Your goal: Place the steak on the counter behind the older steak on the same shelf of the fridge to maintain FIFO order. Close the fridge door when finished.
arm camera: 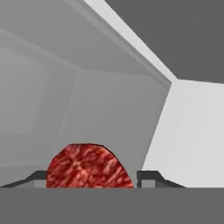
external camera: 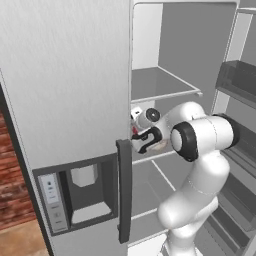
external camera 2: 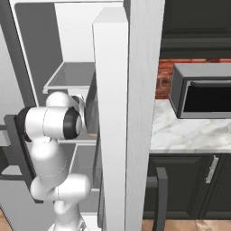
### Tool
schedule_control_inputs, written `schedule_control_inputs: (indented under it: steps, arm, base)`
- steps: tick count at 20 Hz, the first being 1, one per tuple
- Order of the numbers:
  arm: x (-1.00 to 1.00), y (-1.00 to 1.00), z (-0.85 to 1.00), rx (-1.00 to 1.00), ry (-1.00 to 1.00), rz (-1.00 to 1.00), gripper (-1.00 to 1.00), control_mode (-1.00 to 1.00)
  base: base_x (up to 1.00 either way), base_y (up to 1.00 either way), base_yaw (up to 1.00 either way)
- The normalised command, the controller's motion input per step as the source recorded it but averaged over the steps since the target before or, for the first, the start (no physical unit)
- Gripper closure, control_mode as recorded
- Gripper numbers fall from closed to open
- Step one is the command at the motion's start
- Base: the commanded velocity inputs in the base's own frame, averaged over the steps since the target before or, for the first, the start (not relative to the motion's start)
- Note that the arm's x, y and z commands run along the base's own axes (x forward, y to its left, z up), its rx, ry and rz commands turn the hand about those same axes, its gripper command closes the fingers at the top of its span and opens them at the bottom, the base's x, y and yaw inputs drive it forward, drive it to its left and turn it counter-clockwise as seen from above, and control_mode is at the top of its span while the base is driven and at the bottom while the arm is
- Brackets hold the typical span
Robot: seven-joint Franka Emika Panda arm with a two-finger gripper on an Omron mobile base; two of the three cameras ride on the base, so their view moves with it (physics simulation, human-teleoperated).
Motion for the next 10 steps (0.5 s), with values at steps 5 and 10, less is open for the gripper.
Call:
schedule_control_inputs:
  steps: [5,10]
  arm:
    - [0.26,0.18,-0.31,-0.1,0.02,0.05,1.0,-1.0]
    - [0.02,0.06,-0.23,-0.08,0.0,0.03,-1.0,-1.0]
  base:
    - [0.0,0.0,0.0]
    - [0.0,0.0,0.0]
